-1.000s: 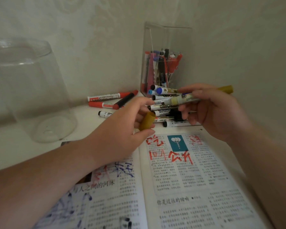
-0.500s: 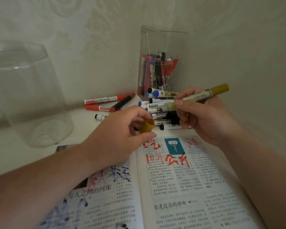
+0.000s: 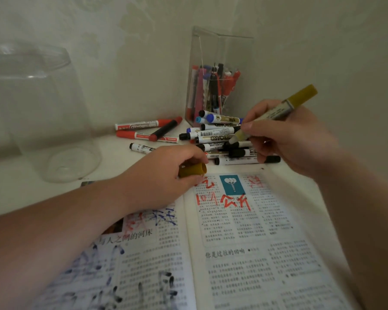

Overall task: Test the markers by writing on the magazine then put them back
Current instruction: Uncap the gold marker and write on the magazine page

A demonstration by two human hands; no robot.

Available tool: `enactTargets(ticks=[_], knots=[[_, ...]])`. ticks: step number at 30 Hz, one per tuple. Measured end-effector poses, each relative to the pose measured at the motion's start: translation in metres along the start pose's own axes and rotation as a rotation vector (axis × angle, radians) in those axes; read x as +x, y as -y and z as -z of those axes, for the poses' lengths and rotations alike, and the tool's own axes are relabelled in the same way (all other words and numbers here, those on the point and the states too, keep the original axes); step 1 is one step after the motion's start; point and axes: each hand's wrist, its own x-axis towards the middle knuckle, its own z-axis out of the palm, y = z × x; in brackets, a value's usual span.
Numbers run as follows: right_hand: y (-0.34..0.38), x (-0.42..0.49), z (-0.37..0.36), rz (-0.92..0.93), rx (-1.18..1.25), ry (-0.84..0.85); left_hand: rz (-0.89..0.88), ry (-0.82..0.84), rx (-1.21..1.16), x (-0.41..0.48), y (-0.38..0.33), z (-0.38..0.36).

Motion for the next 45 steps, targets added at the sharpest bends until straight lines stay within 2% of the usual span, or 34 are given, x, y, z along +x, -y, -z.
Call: enactTargets(ticks=[3,5,11,17,29,35,41,45], knots=[[0.014,-0.013,-0.006,-0.048,0.051,0.255,-0.020,-0.036,0.003,0.001,0.005,-0.001],[0.010,-0.026,-0.018,-0.082,0.001,0.362,-0.047,-0.065,0.010,0.002,0.008,-0.002],[-0.024,-0.053,-0.049,-0.148,0.145,0.222,-0.100,-0.139,0.006,0.002,0.011,-0.004],[-0.022,-0.060,-0.044,-0.182,0.038,0.247,-0.117,-0.119,0.013,0.003,0.012,-0.006],[-0.022,-0.063,-0.053,-0.153,-0.096,0.123,-0.127,-0.096,0.019,0.003,0.013,-0.007],[-0.017,-0.065,-0.056,-0.172,-0.146,0.163,-0.107,-0.099,-0.002,0.003,0.014,-0.007],[-0.018,-0.062,-0.053,-0.151,-0.238,0.086,-0.102,-0.078,-0.005,0.002,0.013,-0.007],[-0.018,-0.065,-0.051,-0.143,-0.170,0.194,-0.097,-0.069,0.002,0.003,0.013,-0.007]])
